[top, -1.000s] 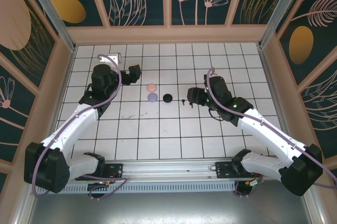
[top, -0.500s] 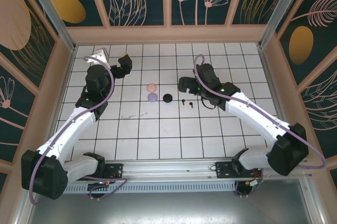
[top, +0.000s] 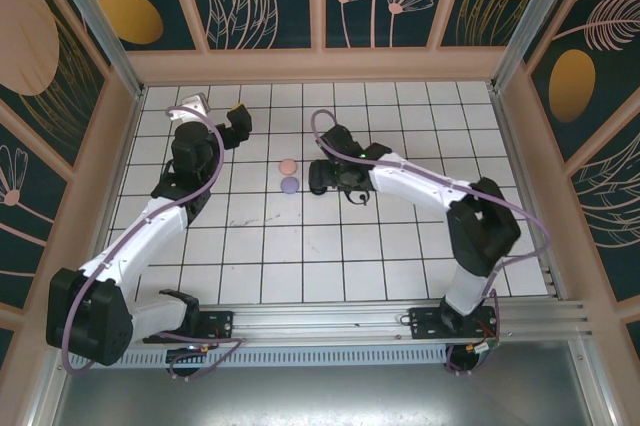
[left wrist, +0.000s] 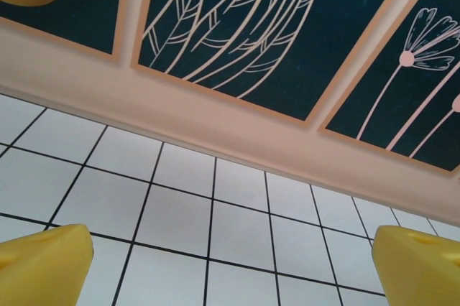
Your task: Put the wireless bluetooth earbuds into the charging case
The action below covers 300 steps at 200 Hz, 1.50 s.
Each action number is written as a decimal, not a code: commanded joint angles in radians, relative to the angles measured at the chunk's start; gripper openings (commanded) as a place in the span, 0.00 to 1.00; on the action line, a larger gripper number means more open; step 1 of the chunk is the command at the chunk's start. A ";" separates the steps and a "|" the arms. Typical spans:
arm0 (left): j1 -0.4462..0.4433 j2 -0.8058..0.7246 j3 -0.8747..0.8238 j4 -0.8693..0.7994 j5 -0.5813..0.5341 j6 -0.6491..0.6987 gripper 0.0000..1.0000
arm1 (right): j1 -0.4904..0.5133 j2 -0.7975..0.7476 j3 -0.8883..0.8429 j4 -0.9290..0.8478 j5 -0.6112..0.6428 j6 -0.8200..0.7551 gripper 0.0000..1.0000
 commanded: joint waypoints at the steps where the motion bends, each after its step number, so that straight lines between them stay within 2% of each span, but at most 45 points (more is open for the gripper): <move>1: 0.003 0.013 0.023 -0.017 -0.051 -0.009 0.99 | 0.014 0.089 0.101 -0.082 0.036 0.039 0.84; 43: 0.002 0.002 -0.005 -0.015 -0.043 -0.066 0.99 | 0.017 0.223 0.222 -0.138 0.061 0.092 0.79; 132: 0.002 0.002 -0.030 0.008 0.025 -0.090 0.99 | 0.025 0.372 0.340 -0.153 0.045 0.106 0.72; 273: 0.002 0.009 -0.040 0.023 0.026 -0.098 0.99 | 0.028 0.445 0.349 -0.155 0.056 0.127 0.64; 300: 0.002 0.011 -0.038 0.021 0.026 -0.100 0.99 | 0.028 0.450 0.347 -0.149 0.054 0.133 0.58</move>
